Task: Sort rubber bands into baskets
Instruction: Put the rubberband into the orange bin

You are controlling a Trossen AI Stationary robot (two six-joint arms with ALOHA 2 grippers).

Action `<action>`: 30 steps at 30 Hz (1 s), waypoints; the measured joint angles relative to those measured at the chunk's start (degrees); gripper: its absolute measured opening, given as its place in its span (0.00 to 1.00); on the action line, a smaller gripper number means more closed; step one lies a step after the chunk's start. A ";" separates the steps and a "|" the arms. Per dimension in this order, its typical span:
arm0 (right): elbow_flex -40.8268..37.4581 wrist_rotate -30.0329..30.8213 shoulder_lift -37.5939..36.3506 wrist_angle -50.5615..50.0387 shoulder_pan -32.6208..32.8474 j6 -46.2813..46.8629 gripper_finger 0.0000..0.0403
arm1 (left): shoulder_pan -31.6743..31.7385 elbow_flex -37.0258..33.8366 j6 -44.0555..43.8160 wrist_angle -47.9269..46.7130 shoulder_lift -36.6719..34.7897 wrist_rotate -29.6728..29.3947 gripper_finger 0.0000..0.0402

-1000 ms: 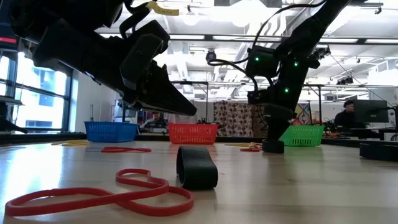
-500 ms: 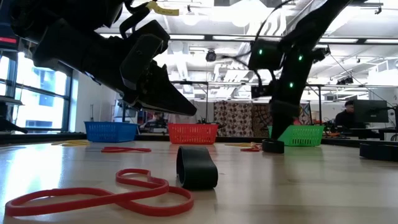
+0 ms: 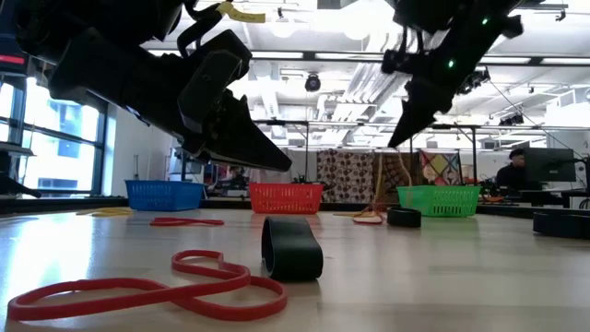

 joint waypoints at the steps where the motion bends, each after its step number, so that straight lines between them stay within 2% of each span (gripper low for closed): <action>1: 0.00 0.99 -0.56 0.19 0.89 0.29 0.00 | 0.00 0.00 -0.18 -0.01 0.00 0.00 0.01; 8: 0.00 8.94 -1.59 1.83 6.59 2.09 0.00 | 0.00 0.00 -0.23 -0.04 0.00 0.00 0.01; 17: 0.00 16.79 -1.51 10.24 10.70 -0.92 0.00 | 0.00 0.00 -0.34 -0.14 0.00 0.00 0.01; 26: 0.00 17.59 -1.49 18.24 10.53 -5.36 0.00 | 0.00 0.00 -0.34 0.00 0.00 -0.04 0.01; 30: 0.00 17.61 -1.49 23.49 9.48 -7.98 0.00 | 0.00 0.00 -0.43 0.14 0.00 -1.92 0.01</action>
